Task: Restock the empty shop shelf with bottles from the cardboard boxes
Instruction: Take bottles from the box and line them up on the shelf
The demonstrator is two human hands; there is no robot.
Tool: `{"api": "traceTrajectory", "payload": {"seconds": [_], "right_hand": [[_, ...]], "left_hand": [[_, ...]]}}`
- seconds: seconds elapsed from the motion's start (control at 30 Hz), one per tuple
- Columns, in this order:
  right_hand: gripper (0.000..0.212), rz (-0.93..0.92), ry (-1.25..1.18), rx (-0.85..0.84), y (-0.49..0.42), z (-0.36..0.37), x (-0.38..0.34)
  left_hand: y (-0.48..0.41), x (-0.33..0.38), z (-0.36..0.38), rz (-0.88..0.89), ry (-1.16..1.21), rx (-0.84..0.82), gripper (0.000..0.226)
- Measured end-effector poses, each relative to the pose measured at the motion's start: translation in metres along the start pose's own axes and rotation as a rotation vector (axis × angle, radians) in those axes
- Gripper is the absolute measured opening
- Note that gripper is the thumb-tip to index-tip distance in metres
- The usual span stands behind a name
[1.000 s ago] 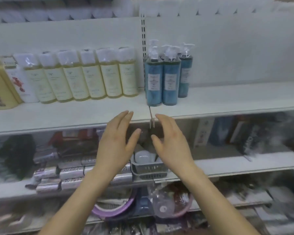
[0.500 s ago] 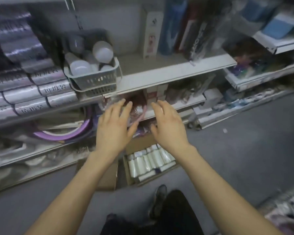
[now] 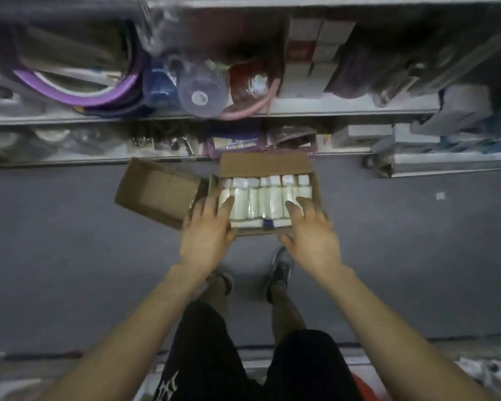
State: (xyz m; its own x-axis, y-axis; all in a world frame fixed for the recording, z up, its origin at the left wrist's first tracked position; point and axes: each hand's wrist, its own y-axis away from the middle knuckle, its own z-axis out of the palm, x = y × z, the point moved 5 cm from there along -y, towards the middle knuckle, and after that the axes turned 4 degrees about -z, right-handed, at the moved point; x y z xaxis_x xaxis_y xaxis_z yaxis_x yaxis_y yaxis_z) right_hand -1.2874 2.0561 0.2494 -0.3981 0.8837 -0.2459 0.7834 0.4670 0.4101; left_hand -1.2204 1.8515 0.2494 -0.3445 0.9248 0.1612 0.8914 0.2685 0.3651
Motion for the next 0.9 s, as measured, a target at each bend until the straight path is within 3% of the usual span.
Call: {"api": "traceTrajectory", "payload": {"seconds": [0.17, 0.37, 0.5, 0.67, 0.9], "right_hand": [[0.065, 0.004, -0.071, -0.172, -0.038, 0.115, 0.035], [0.065, 0.05, -0.144, -0.299, -0.105, 0.248, 0.07], [0.065, 0.18, -0.25, -0.281, -0.144, 0.316, 0.104], [0.07, 0.201, -0.295, -0.233, -0.198, 0.39, 0.132], [0.085, 0.309, -0.37, -0.171, -0.257, 0.458, 0.16]], "left_hand": [[-0.031, -0.007, 0.121, -0.08, 0.044, -0.174, 0.073], [-0.086, -0.032, 0.241, -0.07, 0.036, -0.228, 0.076], [-0.129, -0.047, 0.315, -0.025, 0.006, -0.273, 0.077], [-0.175, -0.063, 0.406, 0.065, -0.048, -0.292, 0.077], [-0.226, -0.08, 0.494, -0.069, 0.049, -0.274, 0.091]]}}
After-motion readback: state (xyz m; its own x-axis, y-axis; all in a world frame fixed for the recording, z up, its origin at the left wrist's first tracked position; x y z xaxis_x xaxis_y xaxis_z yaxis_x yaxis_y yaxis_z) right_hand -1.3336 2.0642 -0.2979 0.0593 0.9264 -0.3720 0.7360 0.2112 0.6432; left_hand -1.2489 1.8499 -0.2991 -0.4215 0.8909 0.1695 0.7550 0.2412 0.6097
